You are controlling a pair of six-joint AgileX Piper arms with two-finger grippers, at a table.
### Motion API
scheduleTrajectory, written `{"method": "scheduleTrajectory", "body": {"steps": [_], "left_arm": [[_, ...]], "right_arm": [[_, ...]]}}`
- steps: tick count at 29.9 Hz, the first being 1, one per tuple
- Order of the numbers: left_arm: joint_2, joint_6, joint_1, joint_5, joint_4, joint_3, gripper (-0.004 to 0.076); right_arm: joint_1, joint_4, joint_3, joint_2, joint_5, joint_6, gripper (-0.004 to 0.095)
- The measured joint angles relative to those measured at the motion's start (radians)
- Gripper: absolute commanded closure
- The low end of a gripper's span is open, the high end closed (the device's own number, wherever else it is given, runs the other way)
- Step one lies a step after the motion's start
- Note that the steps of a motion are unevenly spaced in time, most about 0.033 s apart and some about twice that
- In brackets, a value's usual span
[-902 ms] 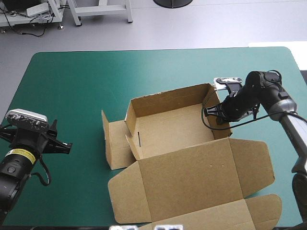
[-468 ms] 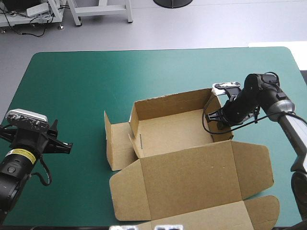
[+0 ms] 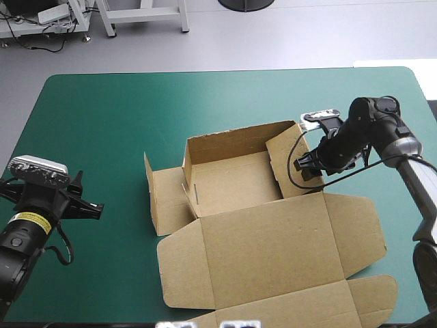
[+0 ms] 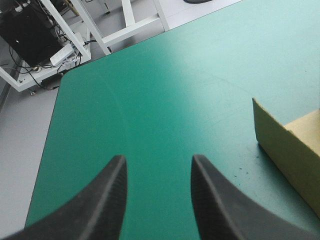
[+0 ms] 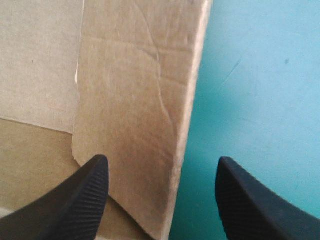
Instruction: Fold the box
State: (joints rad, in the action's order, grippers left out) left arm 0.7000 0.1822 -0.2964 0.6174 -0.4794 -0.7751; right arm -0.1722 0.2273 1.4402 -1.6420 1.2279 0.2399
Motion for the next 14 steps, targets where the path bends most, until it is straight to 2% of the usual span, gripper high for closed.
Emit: {"method": "scheduleTrajectory", "body": {"steps": [10, 12, 14], "left_arm": [[0.0, 0.0, 0.0, 0.0, 0.005, 0.0, 0.0426], [0.0, 0.0, 0.0, 0.0, 0.006, 0.0, 0.0426], [0.0, 0.0, 0.0, 0.0, 0.007, 0.0, 0.0426]], "right_arm": [[-0.036, -0.022, 0.083, -0.181, -0.002, 0.015, 0.0326], [-0.058, -0.039, 0.097, -0.203, -0.002, 0.015, 0.0369], [-0.079, -0.067, 0.114, -0.217, -0.002, 0.01, 0.0469]]}}
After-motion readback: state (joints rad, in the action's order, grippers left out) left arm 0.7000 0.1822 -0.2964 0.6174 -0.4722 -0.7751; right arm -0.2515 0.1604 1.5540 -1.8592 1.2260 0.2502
